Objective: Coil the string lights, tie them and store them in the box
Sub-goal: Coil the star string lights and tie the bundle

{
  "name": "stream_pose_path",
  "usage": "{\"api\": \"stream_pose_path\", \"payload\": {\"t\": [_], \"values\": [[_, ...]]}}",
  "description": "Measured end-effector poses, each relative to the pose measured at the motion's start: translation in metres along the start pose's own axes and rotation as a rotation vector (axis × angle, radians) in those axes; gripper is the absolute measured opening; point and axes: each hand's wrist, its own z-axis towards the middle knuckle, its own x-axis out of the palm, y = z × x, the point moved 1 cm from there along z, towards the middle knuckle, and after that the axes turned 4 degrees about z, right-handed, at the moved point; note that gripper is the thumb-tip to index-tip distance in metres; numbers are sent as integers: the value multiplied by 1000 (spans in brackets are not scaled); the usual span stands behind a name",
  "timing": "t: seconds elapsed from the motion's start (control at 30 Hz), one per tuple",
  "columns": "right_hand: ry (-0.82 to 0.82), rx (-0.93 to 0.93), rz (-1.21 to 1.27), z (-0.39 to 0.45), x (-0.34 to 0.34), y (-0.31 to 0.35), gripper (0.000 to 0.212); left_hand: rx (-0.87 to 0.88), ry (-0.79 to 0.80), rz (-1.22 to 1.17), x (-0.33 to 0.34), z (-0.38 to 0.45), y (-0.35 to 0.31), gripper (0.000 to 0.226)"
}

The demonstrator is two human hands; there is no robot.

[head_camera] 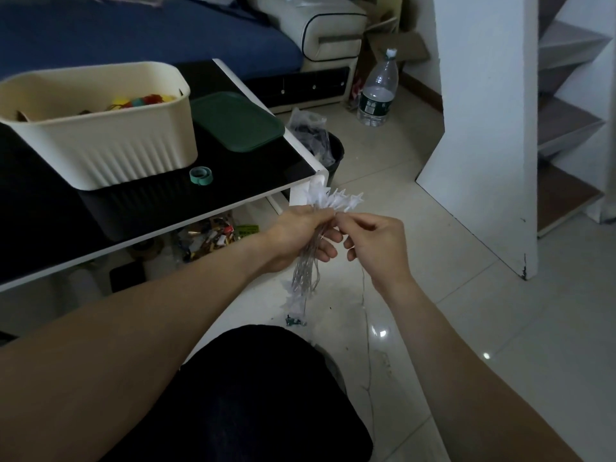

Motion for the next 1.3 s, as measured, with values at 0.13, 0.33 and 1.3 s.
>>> {"api": "stream_pose_path", "payload": {"t": [0.13, 0.33, 1.3], "values": [[-80, -81, -24, 1, 3, 1, 18, 12, -47, 6, 3, 1, 1, 22], [-45, -96, -59, 0, 2, 6, 17, -26, 39, 49, 2, -2, -5, 31], [53, -128, -445, -22, -23, -53, 24, 116, -391, -197, -4, 16, 2, 33]]}}
